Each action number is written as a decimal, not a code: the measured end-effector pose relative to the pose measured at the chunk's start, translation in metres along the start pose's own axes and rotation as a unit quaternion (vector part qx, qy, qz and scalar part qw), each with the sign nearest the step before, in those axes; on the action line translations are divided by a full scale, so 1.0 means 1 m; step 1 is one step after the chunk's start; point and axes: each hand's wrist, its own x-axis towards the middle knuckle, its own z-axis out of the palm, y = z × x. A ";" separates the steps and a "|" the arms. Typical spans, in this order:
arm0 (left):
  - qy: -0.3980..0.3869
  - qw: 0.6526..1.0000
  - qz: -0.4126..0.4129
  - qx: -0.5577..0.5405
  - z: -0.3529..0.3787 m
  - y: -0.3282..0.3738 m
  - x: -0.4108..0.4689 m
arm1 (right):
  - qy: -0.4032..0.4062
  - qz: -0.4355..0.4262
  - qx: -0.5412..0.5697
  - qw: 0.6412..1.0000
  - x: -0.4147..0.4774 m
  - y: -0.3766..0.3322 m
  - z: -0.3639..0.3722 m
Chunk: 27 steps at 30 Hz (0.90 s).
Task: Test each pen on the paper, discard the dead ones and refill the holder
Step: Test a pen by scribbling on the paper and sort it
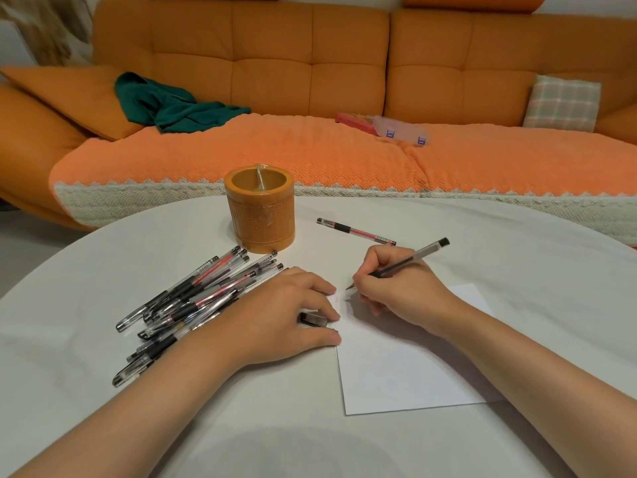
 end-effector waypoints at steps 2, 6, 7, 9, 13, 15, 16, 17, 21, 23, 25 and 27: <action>0.005 1.000 0.005 0.002 0.002 0.000 0.000 | -0.011 -0.004 -0.005 1.000 0.001 0.002 0.003; 0.030 0.999 0.010 -0.005 0.008 -0.002 -0.002 | -0.044 0.014 0.006 0.999 0.002 0.003 0.002; 0.034 0.999 0.016 -0.002 0.010 -0.002 -0.003 | -0.050 0.019 0.011 0.999 0.002 0.002 0.000; 0.038 0.999 0.024 0.003 0.010 -0.002 -0.003 | -0.053 0.021 0.013 0.998 0.002 0.001 -0.002; 0.033 0.999 0.025 0.009 0.010 -0.002 -0.002 | -0.017 -0.003 0.012 1.000 0.004 0.004 0.002; 0.028 0.999 0.030 0.016 0.010 -0.002 -0.003 | -0.023 -0.006 0.017 1.000 0.006 0.006 0.004; 0.022 0.999 0.031 0.021 0.010 -0.002 -0.004 | -0.030 -0.004 0.018 0.999 0.006 0.006 0.003; 0.015 0.999 0.031 0.030 0.011 -0.002 -0.004 | -0.036 -0.002 0.016 0.999 0.006 0.006 0.003; -0.001 0.998 0.031 0.059 0.011 -0.002 -0.005 | -0.042 -0.002 -0.007 0.999 0.008 0.007 0.002; -0.003 0.998 0.031 0.060 0.011 -0.001 -0.005 | -0.042 -0.005 -0.012 0.999 0.008 0.008 0.003; 0.002 0.998 0.035 0.061 0.012 -0.001 -0.005 | -0.044 -0.007 -0.013 0.999 0.007 0.008 0.004; 0.007 0.998 0.034 0.058 0.012 -0.001 -0.005 | -0.046 -0.007 -0.016 0.999 0.007 0.008 0.004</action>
